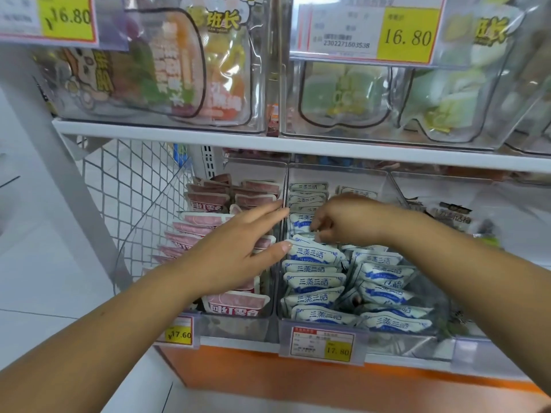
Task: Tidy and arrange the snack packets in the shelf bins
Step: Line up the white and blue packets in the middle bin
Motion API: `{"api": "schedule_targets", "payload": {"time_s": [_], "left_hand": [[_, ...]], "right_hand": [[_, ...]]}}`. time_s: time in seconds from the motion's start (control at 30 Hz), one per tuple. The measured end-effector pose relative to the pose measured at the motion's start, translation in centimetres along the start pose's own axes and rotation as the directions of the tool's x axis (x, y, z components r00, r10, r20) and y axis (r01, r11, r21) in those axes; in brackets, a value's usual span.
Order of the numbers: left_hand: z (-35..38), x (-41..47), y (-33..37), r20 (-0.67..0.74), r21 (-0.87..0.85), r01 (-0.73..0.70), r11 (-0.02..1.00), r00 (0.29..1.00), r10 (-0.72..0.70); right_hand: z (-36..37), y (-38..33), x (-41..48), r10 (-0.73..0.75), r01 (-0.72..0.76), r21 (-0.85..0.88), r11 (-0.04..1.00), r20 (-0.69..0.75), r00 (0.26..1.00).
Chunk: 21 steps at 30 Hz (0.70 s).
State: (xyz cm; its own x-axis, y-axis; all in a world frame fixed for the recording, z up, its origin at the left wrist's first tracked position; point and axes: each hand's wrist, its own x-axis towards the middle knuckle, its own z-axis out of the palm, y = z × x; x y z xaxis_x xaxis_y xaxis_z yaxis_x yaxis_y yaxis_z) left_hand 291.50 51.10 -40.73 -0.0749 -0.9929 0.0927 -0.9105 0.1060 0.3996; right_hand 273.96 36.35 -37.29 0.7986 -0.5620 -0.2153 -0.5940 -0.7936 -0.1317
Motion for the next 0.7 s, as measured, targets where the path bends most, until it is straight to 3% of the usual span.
{"api": "schedule_targets", "payload": {"time_s": [0.1,0.27,0.43,0.5,0.6,0.7], "left_hand": [[-0.3,-0.1,0.2,-0.001,0.029,-0.003,1.000,1.000,0.003],[-0.5,-0.4,0.5,0.018,0.011,0.009,1.000,1.000,-0.009],[-0.4,-0.2,0.5,0.009,-0.012,0.015,1.000,1.000,-0.015],[-0.4,-0.2,0.5,0.005,0.011,0.014,1.000,1.000,-0.014],[-0.5,-0.2,0.7,0.009,-0.008,0.028,1.000,1.000,-0.028],[-0.6,-0.4,1.0,0.018,-0.007,0.039,0.999,0.999,-0.039]], "right_hand": [[1.4,0.7,1.2,0.023,-0.024,0.004,1.000,0.071,0.997],[1.3,1.0,1.0,0.029,-0.011,0.099,0.995,-0.184,0.982],[2.7,0.1,1.6,0.048,-0.047,0.140,0.989,-0.006,0.999],[1.6,0.4,0.5,0.068,-0.043,0.217,0.975,-0.110,0.992],[0.4,1.1,-0.7,0.129,-0.059,0.195,0.979,-0.366,0.922],[0.8,1.1,-0.2,0.125,-0.099,0.110,0.989,-0.270,0.955]]}}
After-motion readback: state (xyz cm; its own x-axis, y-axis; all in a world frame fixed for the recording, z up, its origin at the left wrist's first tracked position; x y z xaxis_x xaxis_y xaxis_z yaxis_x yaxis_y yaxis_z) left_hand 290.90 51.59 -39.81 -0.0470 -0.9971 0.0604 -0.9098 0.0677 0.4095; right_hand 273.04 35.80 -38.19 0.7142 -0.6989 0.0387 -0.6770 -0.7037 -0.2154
